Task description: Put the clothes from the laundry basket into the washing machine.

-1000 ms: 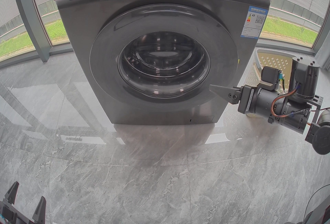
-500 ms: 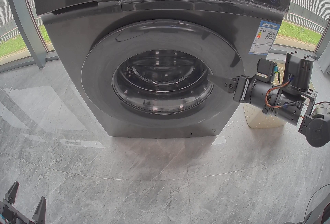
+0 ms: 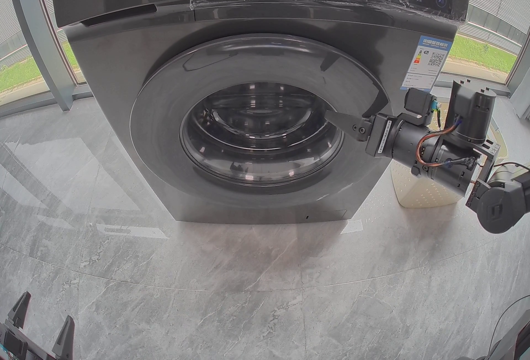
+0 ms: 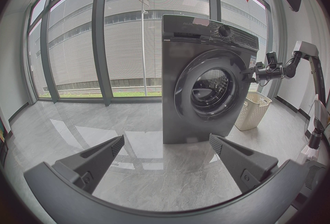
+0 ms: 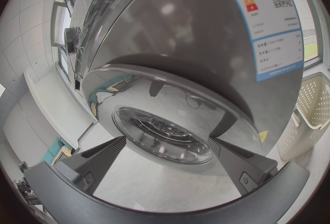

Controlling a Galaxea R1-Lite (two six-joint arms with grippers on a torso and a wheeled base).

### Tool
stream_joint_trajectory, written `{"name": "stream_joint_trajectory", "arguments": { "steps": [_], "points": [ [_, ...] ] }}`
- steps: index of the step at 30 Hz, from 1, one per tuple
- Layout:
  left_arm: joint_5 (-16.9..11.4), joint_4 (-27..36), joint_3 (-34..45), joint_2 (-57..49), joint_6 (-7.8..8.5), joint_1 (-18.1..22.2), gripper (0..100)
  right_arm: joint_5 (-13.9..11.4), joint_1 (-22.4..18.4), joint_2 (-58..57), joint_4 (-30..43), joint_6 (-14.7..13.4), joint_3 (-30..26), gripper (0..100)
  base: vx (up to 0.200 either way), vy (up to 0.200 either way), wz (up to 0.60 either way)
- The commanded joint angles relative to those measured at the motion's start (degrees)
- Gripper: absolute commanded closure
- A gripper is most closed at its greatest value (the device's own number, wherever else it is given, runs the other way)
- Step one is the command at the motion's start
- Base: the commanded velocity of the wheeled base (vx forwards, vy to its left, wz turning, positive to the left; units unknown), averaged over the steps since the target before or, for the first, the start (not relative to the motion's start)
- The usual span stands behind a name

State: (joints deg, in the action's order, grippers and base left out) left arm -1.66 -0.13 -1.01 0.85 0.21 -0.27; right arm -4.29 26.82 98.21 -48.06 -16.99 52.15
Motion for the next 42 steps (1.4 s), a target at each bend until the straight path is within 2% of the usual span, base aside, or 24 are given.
{"name": "stream_joint_trajectory", "arguments": {
  "steps": [1, 6, 12, 14, 15, 19, 22, 25, 27, 28, 31, 34, 40, 42],
  "points": [
    [0.0, 0.0, 1.0, -0.5, -0.03, 0.0, 0, 1.3, -0.7, 2.5, -2.7, 0.5, 0.1, 0, 0.000, 0.000, 0.00],
    [0.0, 0.0, 1.0, -0.5, -0.12, 0.0, 0, 1.5, 1.4, -3.7, -1.1, 0.5, -5.3, 0, 0.000, 0.000, 0.00],
    [0.0, 0.0, 1.0, -0.5, -0.12, 0.0, 0, 1.6, 12.6, -23.0, 7.8, 1.3, -19.0, 0, 0.000, 0.000, 0.00],
    [0.0, 0.0, 1.0, -0.6, -0.12, 0.0, 0, 1.5, 13.3, -29.9, 10.1, 3.1, -23.9, 0, 0.000, 0.000, 0.00],
    [0.0, 0.0, 1.0, -0.6, -0.12, 0.0, 0, 1.2, 12.6, -32.3, 10.4, 4.0, -25.9, 0, 0.000, 0.000, 0.00],
    [0.0, 0.0, 1.0, -0.6, -0.12, 0.0, 0, 0.9, 5.8, -44.1, 10.9, 8.9, -36.7, 0, 0.000, 0.000, 0.00],
    [0.0, 0.0, 1.0, -0.5, -0.12, 0.0, 0, 1.4, 0.6, -53.9, 11.4, 10.1, -41.6, 0, 0.000, 0.000, 0.00],
    [0.0, 0.0, 1.0, -0.5, -0.12, 0.0, 0, 1.5, -4.8, -62.3, 14.8, 10.8, -44.1, 0, 0.000, 0.000, 0.00],
    [-0.1, 0.0, 1.0, -0.5, -0.12, 0.0, 0, 1.5, -7.7, -66.6, 17.8, 11.6, -44.2, 0, 0.000, 0.000, 0.00],
    [-0.1, 0.0, 1.0, -0.5, -0.12, 0.0, 0, 1.0, -11.3, -71.0, 21.3, 12.3, -43.9, 0, 0.000, 0.000, 0.00],
    [0.0, 0.0, 1.0, -0.5, -0.21, 0.0, 0, 0.5, -16.2, -76.5, 25.6, 12.4, -43.2, 0, 0.000, 0.000, 0.00],
    [0.0, 0.0, 1.0, -0.5, -0.21, 0.0, 0, 0.1, -17.9, -80.5, 26.2, 12.5, -45.3, 0, 0.000, 0.000, 0.00],
    [0.0, 0.0, 1.0, -0.6, -0.47, 0.0, 0, 0.0, -18.1, -88.2, 27.7, 12.5, -49.5, 0, 0.000, 0.000, 0.00],
    [-0.1, 0.0, 1.0, -0.5, -0.47, 0.0, 0, 0.2, -20.2, -91.3, 29.5, 12.6, -52.2, 0, 0.000, 0.000, 0.00]
  ]
}}
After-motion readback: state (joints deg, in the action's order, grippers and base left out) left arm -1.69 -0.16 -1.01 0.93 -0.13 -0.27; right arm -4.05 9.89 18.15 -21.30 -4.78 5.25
